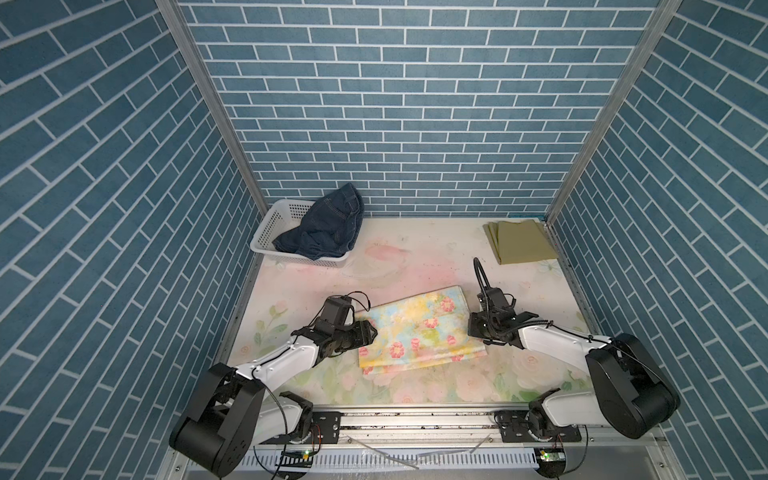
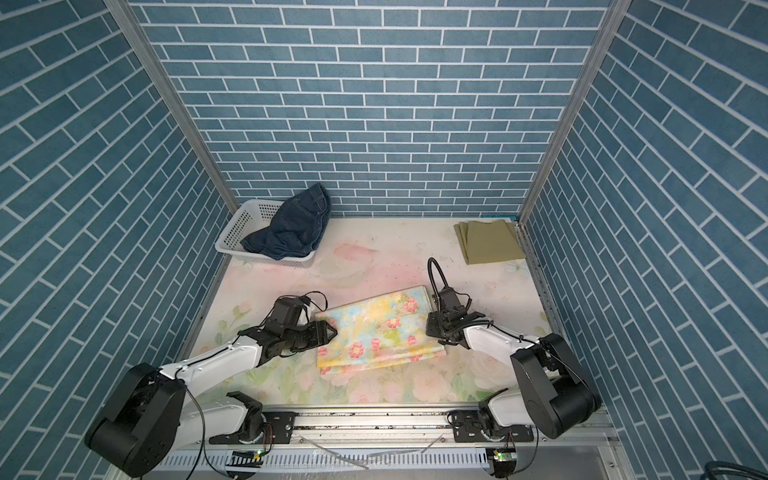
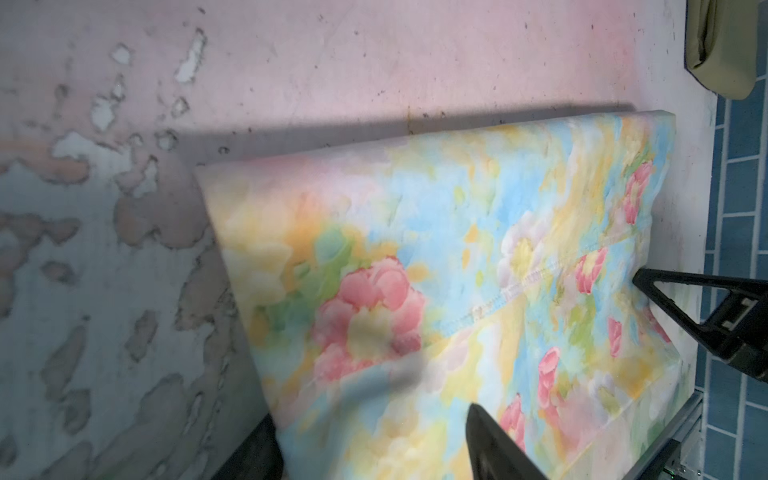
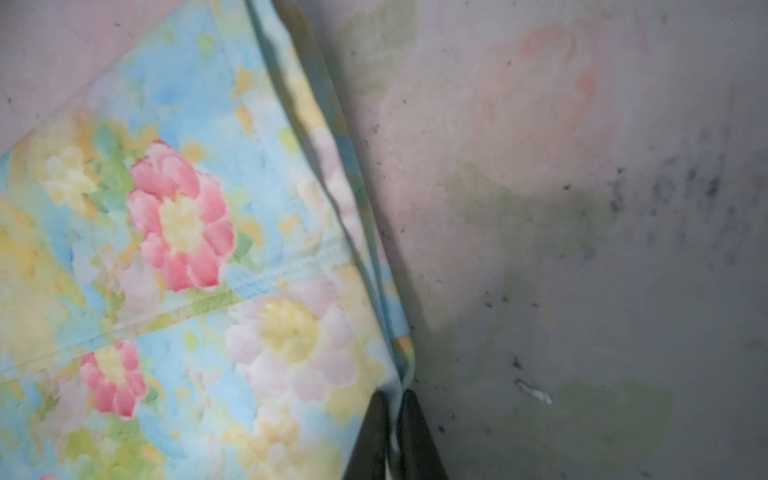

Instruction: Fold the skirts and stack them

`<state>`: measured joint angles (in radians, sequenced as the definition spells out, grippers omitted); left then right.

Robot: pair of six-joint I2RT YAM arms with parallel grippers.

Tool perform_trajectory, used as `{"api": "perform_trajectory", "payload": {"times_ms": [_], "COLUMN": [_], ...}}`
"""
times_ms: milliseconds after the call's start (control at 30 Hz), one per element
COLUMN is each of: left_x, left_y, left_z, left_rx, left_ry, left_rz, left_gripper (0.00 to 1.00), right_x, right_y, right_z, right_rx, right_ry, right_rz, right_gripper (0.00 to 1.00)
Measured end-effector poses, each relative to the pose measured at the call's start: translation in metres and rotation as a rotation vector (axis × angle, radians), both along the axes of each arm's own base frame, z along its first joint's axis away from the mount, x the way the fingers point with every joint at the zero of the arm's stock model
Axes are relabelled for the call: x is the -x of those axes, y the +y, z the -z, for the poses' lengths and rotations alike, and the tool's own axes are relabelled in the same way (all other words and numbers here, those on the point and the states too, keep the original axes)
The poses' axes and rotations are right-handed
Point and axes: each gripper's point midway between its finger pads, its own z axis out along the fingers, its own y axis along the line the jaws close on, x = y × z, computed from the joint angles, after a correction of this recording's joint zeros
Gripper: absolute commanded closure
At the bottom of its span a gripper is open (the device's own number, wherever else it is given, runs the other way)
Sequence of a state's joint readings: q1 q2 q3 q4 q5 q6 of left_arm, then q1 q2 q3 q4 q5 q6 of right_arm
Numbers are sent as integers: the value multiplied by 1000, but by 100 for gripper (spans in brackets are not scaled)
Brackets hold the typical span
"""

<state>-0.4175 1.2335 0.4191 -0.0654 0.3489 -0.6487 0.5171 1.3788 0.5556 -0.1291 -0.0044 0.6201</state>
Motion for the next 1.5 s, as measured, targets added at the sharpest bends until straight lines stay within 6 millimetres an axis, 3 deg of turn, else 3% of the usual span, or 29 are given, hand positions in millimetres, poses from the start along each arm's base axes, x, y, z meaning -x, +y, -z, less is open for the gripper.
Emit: {"api": "perform_trajectory", "payload": {"times_ms": [667,1000,1300,1467,1500], "left_x": [-3,15,5,1,0], "left_y": [2,35,13,-5,-6], "left_z": [3,4,7,10,10], "left_rx": [-42,-158,-115,-84,-81], "left_ry": [-14,18,-11,-27,-30], "left_rz": [-29,-129,-93,-61,-63], "left_gripper": [30,30,35,48,60], "right_x": [-10,-12,-12,-11,-10], "right_y": [3,2,2,0,-1], "right_z": [0,0,-1,-2,-2], "right_rx": [-5,-15,-16,-10,-6], "right_ry": [-11,-16,-15,-15,-14], "right_rz": [6,11,11,15,19], "right_gripper": [100,100,100,100,100]}}
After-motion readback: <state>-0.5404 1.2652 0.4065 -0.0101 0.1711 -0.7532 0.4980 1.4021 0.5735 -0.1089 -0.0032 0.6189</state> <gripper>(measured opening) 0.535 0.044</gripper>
